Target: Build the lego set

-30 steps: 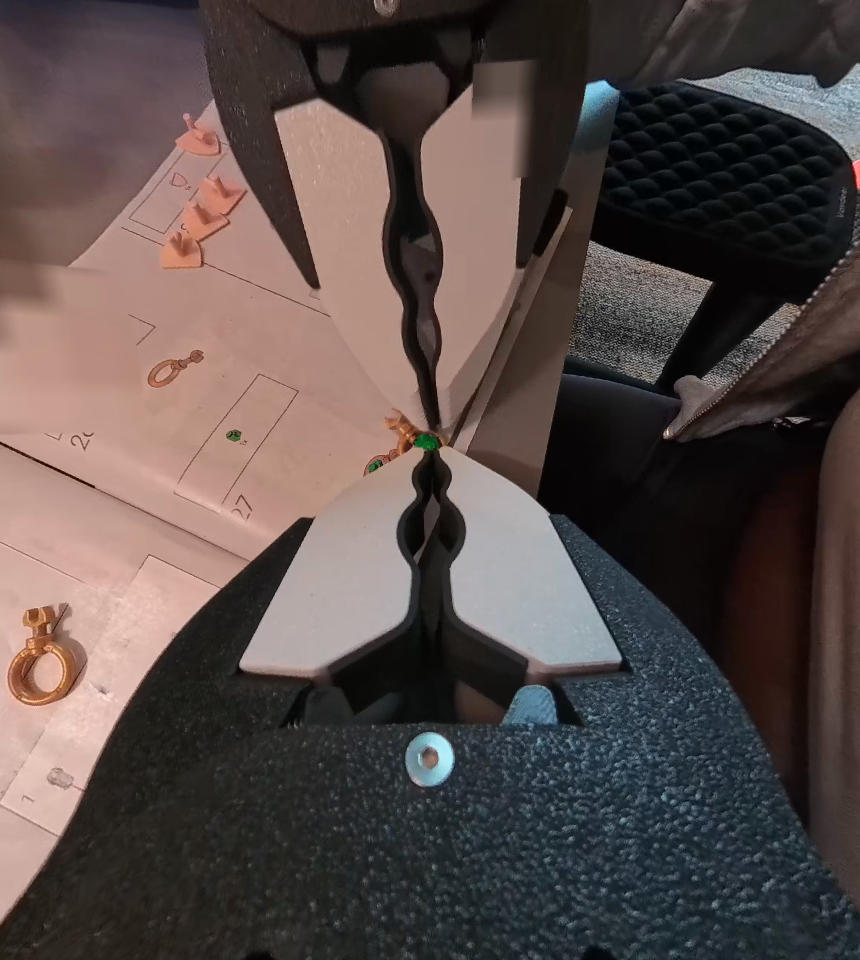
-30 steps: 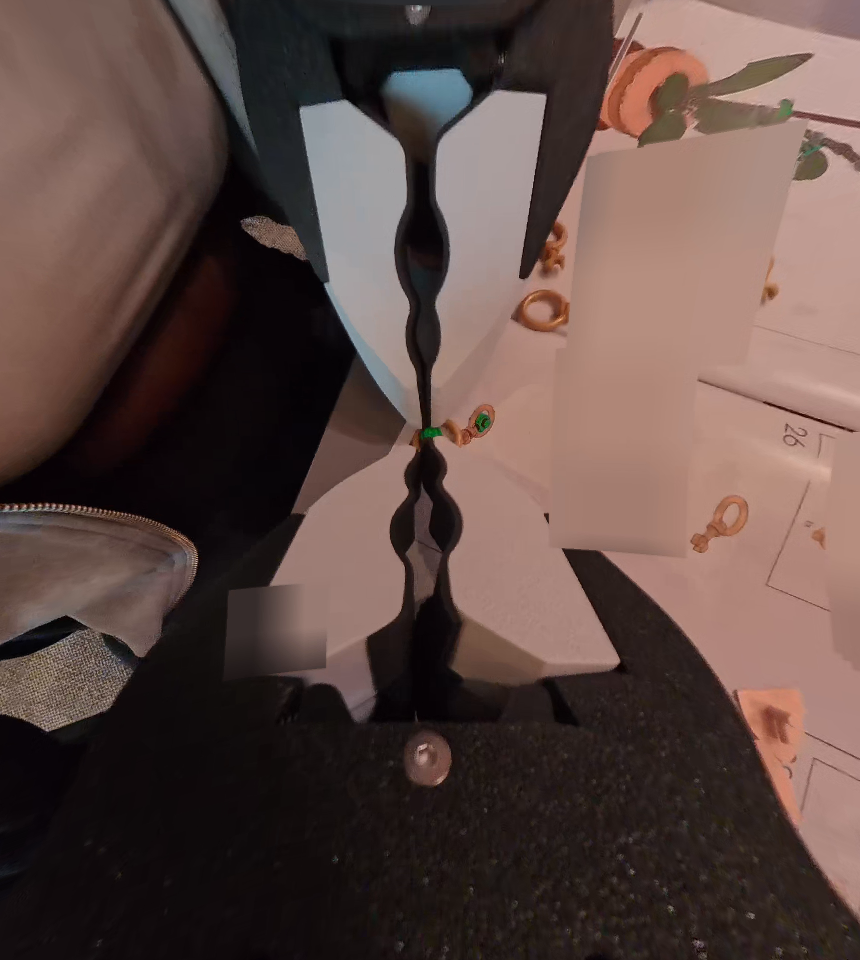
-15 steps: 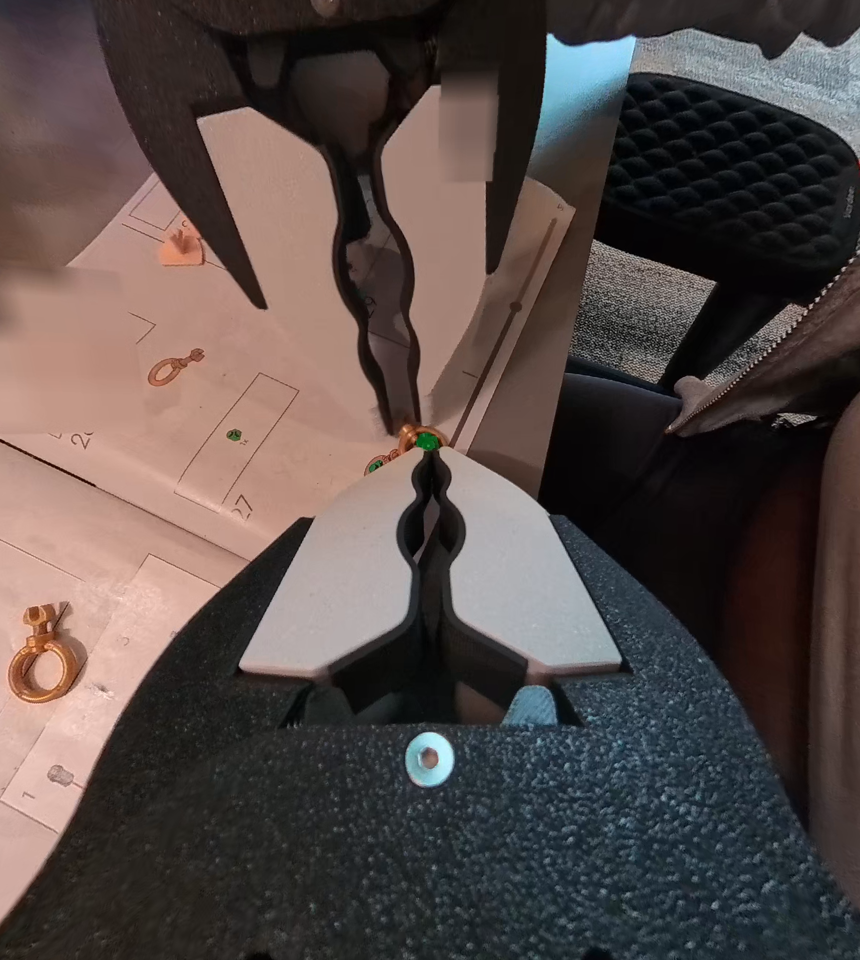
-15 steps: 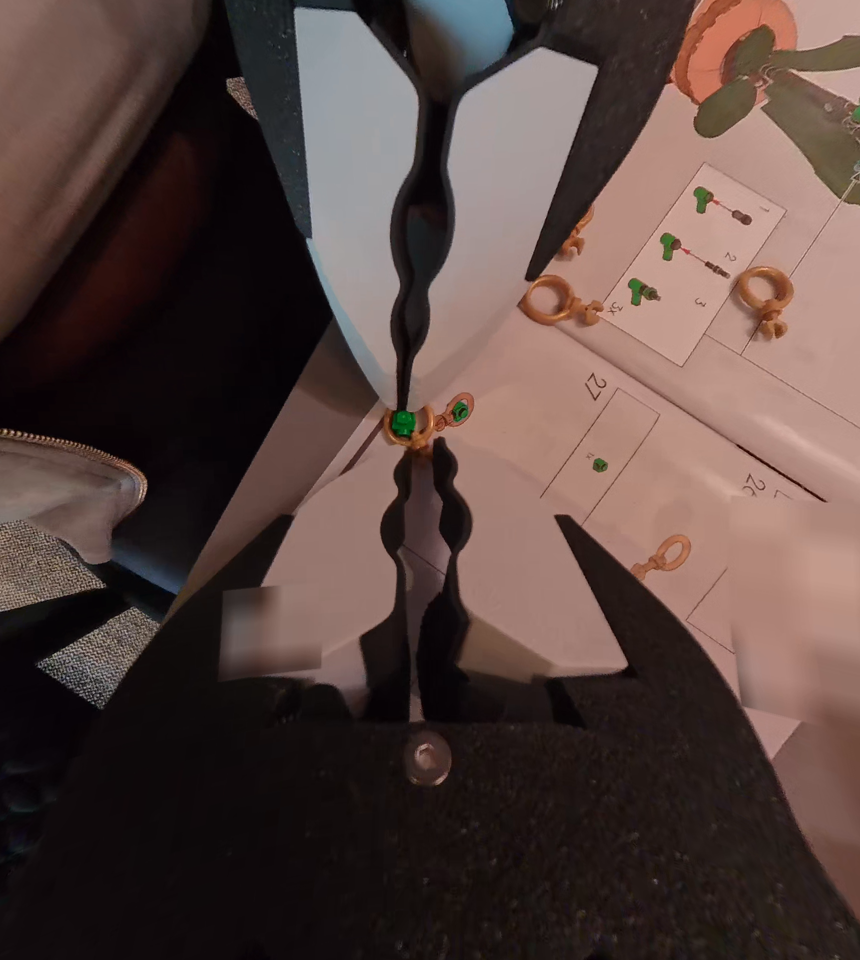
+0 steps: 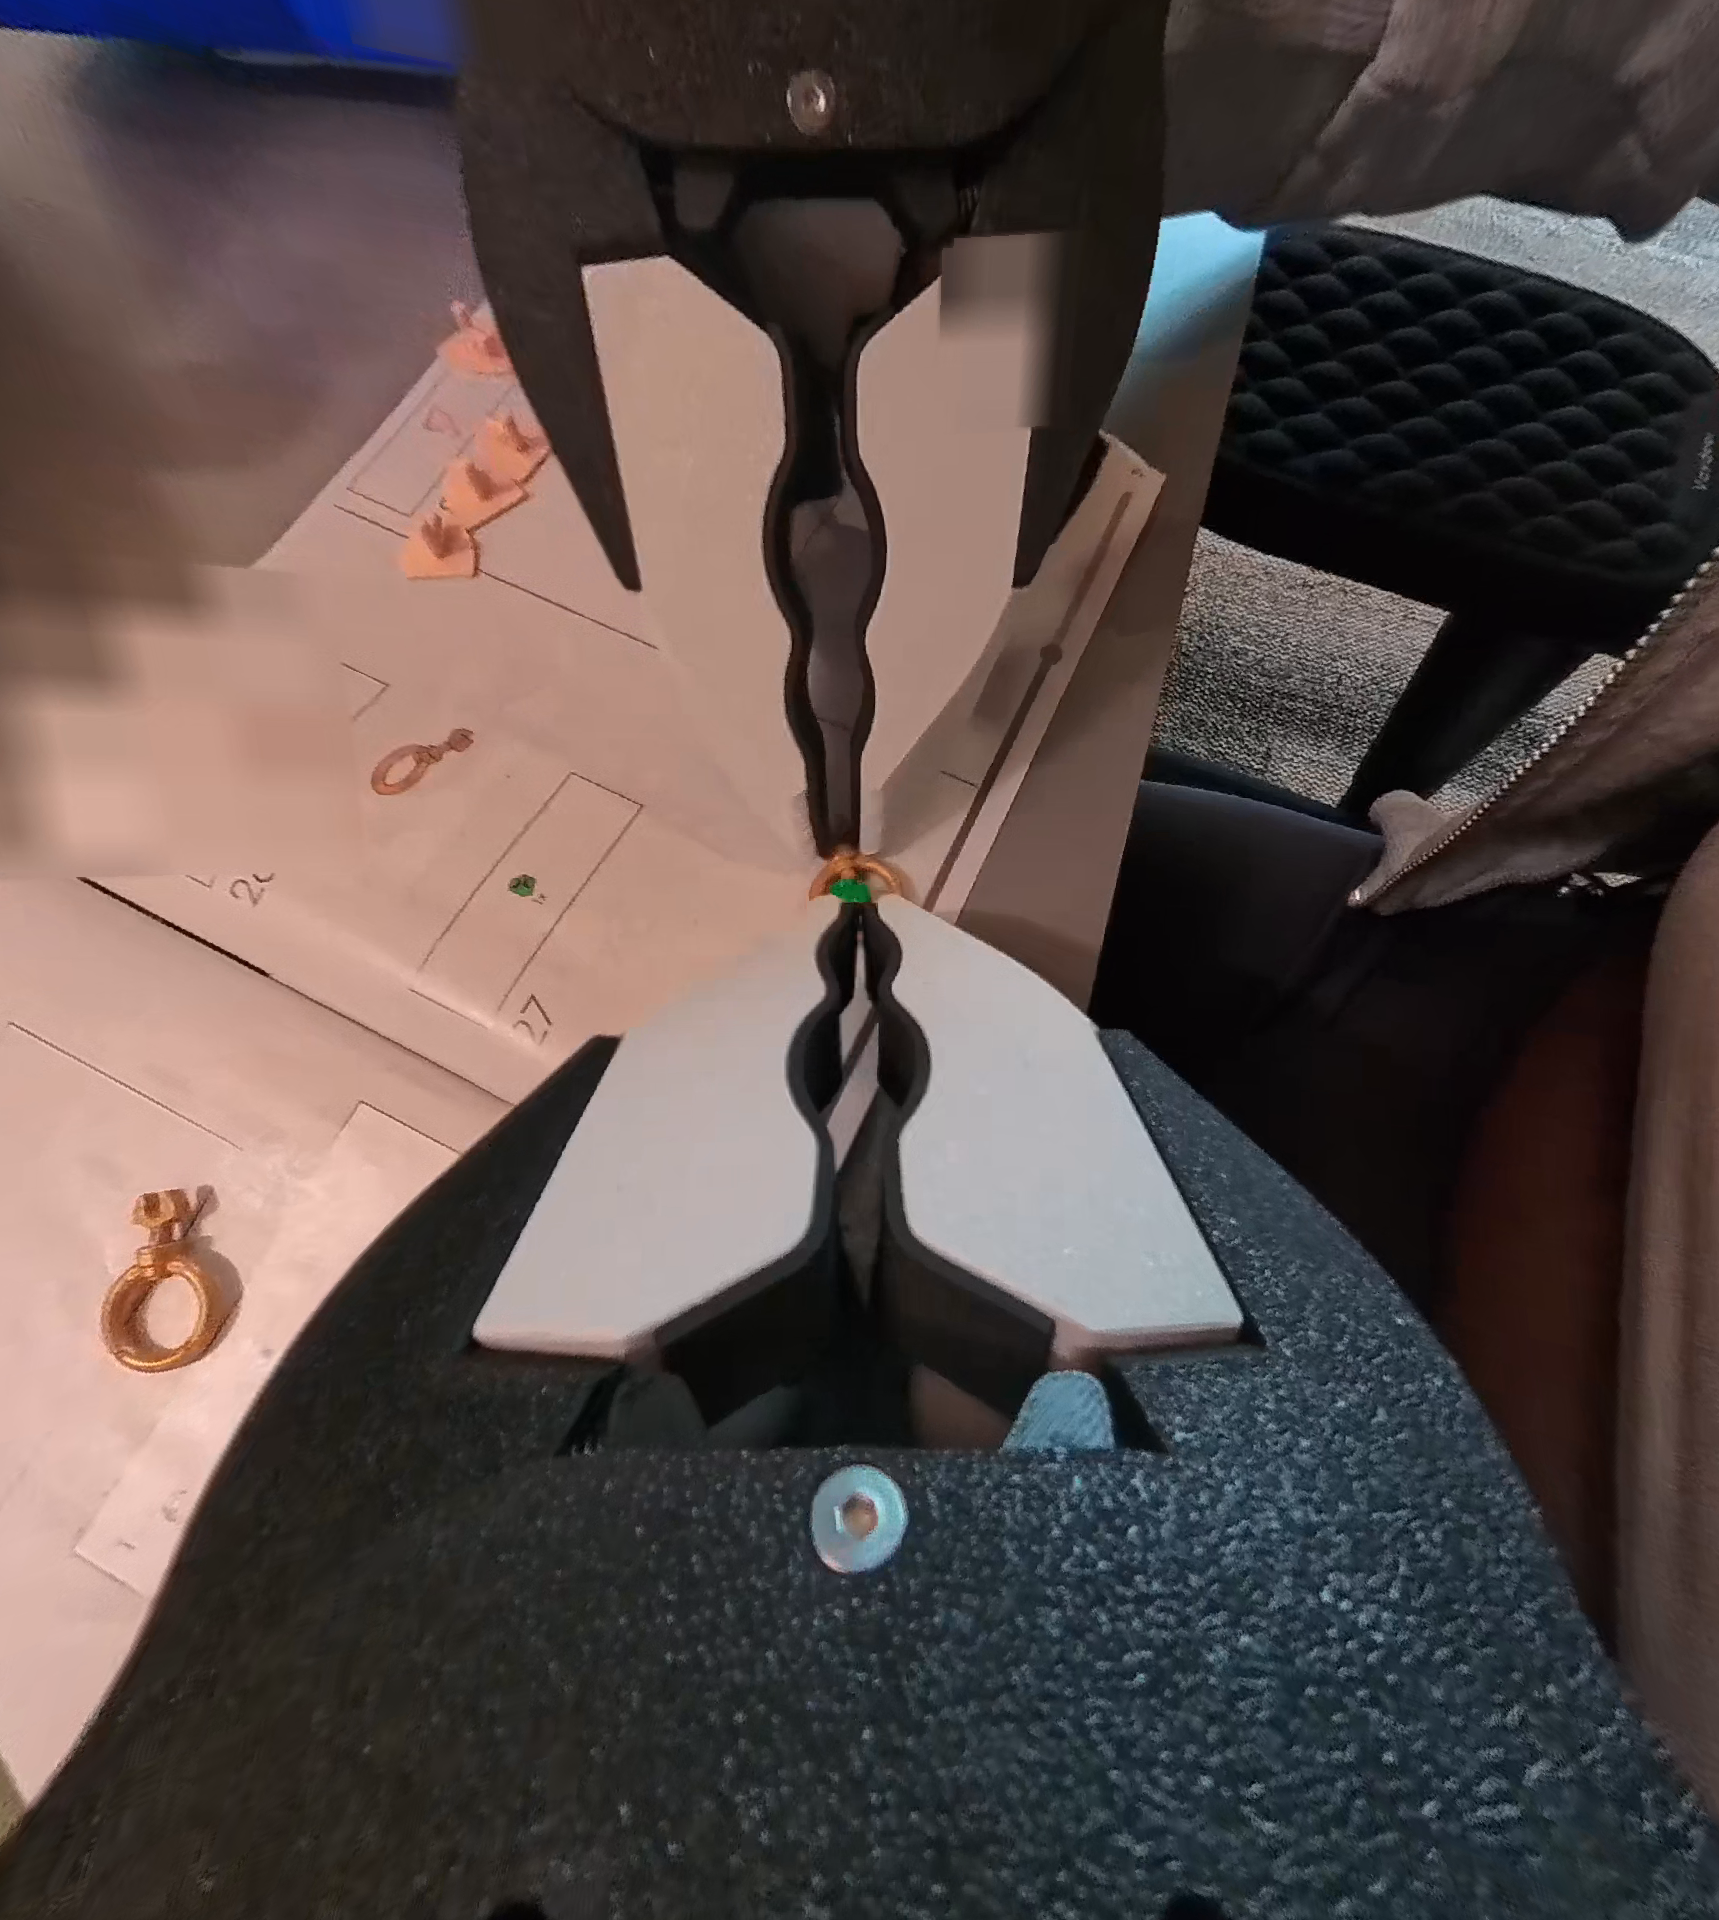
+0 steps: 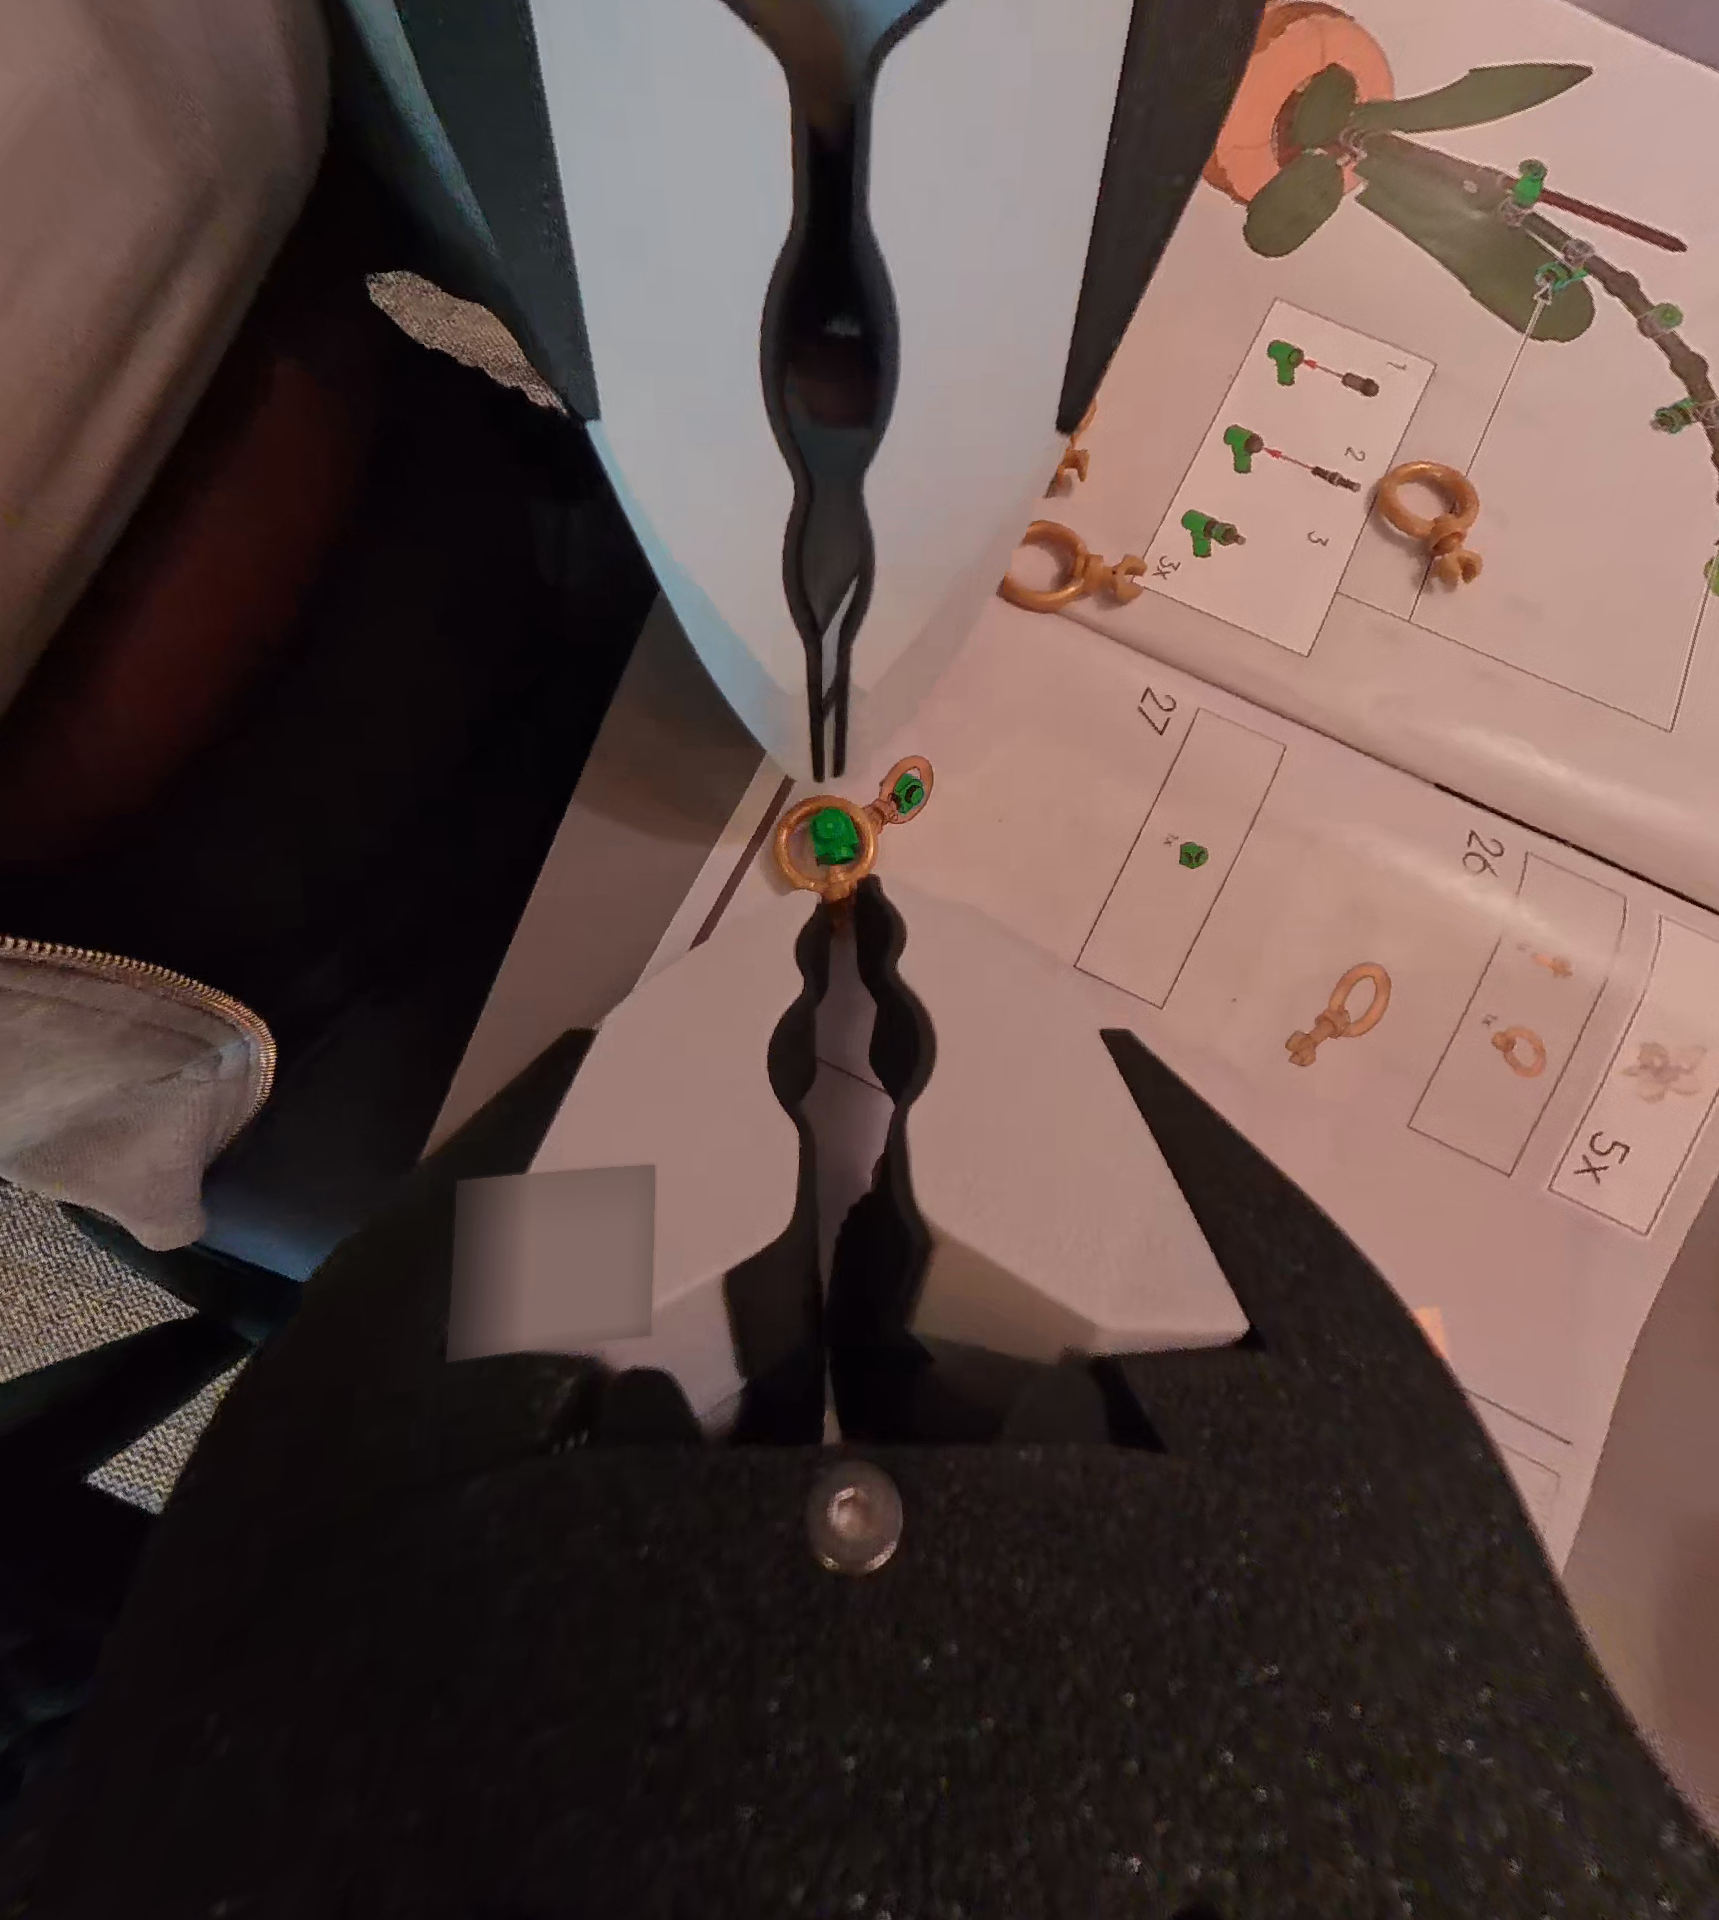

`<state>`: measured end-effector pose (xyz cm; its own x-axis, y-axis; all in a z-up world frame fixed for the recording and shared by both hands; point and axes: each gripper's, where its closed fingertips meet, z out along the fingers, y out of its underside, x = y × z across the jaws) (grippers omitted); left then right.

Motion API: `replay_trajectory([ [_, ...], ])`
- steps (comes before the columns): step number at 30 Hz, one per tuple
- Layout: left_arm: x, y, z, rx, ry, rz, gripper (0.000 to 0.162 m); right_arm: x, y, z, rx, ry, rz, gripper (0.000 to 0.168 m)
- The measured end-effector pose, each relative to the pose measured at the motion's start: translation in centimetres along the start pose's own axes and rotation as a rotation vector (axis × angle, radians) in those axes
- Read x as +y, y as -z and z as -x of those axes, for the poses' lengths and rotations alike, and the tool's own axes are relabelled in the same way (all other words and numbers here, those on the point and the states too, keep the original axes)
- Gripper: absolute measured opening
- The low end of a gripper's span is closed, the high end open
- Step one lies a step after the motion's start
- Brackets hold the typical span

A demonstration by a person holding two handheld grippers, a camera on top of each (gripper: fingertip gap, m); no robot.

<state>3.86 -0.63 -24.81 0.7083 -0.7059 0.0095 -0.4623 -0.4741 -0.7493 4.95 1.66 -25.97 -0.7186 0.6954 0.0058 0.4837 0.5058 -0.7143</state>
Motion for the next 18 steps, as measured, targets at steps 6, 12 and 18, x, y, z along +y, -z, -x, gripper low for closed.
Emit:
replay_trajectory([
  [6, 0.4, -0.6, 0.1, -0.012, -0.044, 0.030, 0.009, 0.1, 0.1, 0.0, 0.027, -0.030, -0.014, 0.007],
  [12, 0.1, -1.0, 0.2, -0.008, -0.028, 0.018, 0.004, 0.1, 0.1, -0.1, 0.045, -0.048, -0.025, 0.004],
  [18, 0.2, -1.1, 0.2, -0.002, -0.024, 0.018, 0.004, -0.3, 0.3, -0.2, 0.043, -0.054, -0.058, 0.001],
])
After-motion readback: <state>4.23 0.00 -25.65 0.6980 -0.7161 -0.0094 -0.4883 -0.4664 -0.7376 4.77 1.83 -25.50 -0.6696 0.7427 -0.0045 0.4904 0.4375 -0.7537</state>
